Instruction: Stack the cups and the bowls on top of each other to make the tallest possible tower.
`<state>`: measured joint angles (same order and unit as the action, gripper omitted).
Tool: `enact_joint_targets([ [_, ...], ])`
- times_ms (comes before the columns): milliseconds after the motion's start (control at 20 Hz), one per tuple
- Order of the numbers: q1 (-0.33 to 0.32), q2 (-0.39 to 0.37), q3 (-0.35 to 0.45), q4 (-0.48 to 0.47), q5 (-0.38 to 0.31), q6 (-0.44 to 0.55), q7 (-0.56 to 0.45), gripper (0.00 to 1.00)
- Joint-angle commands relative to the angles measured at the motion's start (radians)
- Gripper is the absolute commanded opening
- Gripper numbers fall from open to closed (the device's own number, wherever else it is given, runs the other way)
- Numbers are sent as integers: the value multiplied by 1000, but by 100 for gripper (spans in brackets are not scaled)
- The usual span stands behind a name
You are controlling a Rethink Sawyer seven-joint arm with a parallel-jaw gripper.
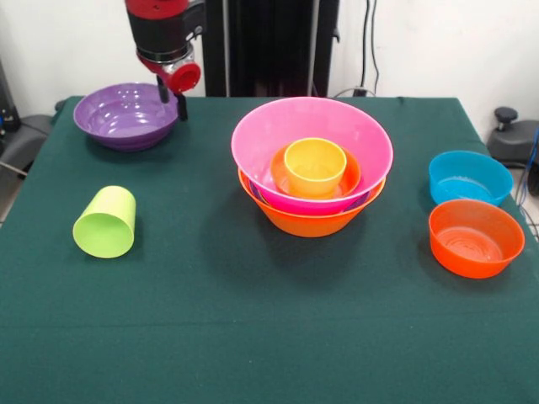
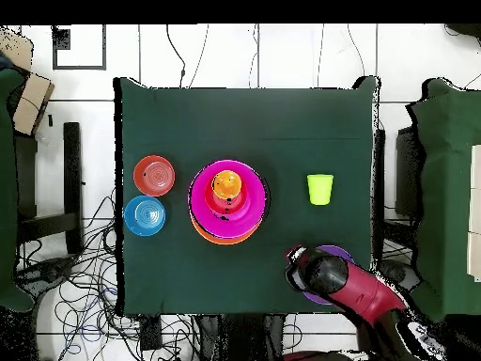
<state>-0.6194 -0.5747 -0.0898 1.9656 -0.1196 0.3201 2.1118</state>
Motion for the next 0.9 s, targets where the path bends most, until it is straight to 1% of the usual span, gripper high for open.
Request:
enact_joint_targets([
  [50,-34,56,106,-53,2,-34,48,100],
  [200,-47,73,109,-49,-13,-66,46,100],
  [350,-66,122,115,-62,-34,-131,46,100],
  [600,-73,187,111,-91,-55,-205,45,100],
  [750,-79,200,112,-97,-63,-219,36,100],
  [900,-61,172,101,-80,-53,-195,47,100],
])
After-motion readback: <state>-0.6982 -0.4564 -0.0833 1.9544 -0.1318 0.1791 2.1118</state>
